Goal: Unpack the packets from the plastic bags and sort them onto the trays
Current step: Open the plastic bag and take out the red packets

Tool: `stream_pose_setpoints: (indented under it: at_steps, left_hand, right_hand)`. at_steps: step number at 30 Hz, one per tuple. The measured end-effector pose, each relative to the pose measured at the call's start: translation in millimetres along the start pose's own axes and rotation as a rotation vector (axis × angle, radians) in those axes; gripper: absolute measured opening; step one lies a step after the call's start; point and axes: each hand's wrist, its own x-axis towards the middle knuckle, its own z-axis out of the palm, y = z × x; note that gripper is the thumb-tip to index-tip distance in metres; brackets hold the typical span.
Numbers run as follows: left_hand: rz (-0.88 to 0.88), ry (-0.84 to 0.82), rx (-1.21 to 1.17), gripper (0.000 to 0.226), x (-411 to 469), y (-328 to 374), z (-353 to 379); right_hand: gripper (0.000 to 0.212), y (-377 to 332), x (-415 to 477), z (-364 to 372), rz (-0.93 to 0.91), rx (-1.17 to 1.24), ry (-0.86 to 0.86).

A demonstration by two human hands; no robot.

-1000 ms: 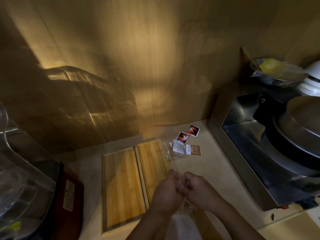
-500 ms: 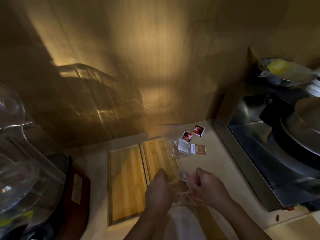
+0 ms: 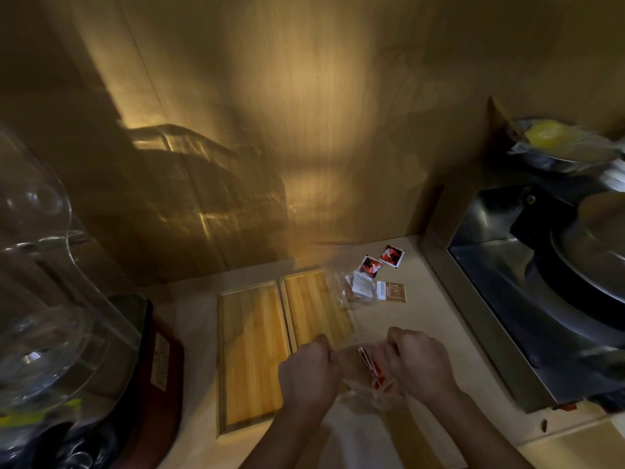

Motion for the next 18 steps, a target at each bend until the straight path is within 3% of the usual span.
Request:
stream_pose_setpoints:
  at_steps: [3,6,10,13,16,18]
  left_hand:
    - [-0.020,0.006,-0.019,0.023,0,-2,-2]
    - [-0.038,0.000,-0.035,0.022,-4,0,-5]
    - [-0.019,-0.060,-0.181,0.045,-14,8,-20]
    - [0.122,-0.193,-0.332,0.040,-24,18,-31]
    - [0.321,-0.348,-0.244,0.041,-33,22,-27]
    - [0.385,-0.321,-0.162,0.036,-35,22,-20]
  right_hand:
    - [0.025,-2,-2,-4,0.029,0.009,-0.007]
    - [0.038,-7,-3,-4,0.050,0.059,0.009]
    - [0.042,-7,-1,-4,0.130,0.171,0.048]
    - [0.041,-9,1,-7,0.216,0.263,0.090]
    - [0.040,-10,2,-7,0.290,0.335,0.130]
    - [0.040,-9,3,-6,0.303,0.368,0.143]
